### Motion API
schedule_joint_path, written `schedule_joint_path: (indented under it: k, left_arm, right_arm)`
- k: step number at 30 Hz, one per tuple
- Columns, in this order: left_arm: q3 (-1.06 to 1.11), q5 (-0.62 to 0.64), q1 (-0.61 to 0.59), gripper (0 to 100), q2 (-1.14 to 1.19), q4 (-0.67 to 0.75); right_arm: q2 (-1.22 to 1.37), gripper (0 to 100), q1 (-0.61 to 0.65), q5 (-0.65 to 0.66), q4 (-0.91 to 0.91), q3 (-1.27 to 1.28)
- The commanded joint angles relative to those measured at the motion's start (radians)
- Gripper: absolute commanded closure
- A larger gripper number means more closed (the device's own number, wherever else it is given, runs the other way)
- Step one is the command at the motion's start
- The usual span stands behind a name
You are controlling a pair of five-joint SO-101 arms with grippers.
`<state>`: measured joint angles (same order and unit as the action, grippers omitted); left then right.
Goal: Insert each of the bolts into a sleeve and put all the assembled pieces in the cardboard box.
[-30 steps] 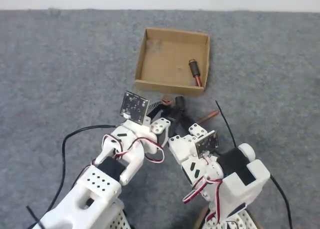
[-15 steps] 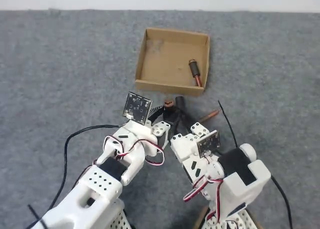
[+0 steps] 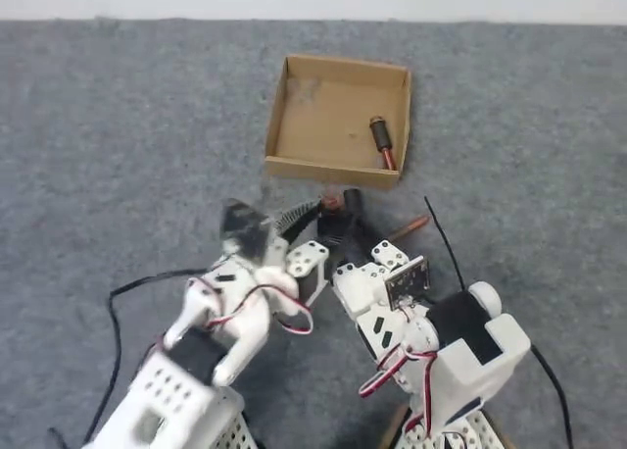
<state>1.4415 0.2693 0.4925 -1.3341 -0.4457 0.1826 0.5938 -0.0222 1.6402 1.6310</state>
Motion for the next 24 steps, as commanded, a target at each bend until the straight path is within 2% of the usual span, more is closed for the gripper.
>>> schedule_joint_path:
  k: [1, 6, 11, 24]
  left_arm:
    - [-0.163, -0.002, 0.0, 84, -0.25, -0.189]
    - [-0.239, -0.002, -0.002, 84, -0.301, -0.292]
    - [-0.24, -0.002, -0.014, 84, -0.301, -0.313]
    - [-0.243, -0.005, -0.396, 85, -0.302, -0.315]
  right_arm:
    - [-0.013, 99.2, -0.016, 0.014, 0.004, 0.023]
    - [-0.013, 99.2, -0.016, 0.014, 0.004, 0.023]
    - [-0.013, 99.2, -0.018, 0.014, 0.004, 0.023]
    - [-0.012, 99.2, -0.018, 0.012, 0.004, 0.023]
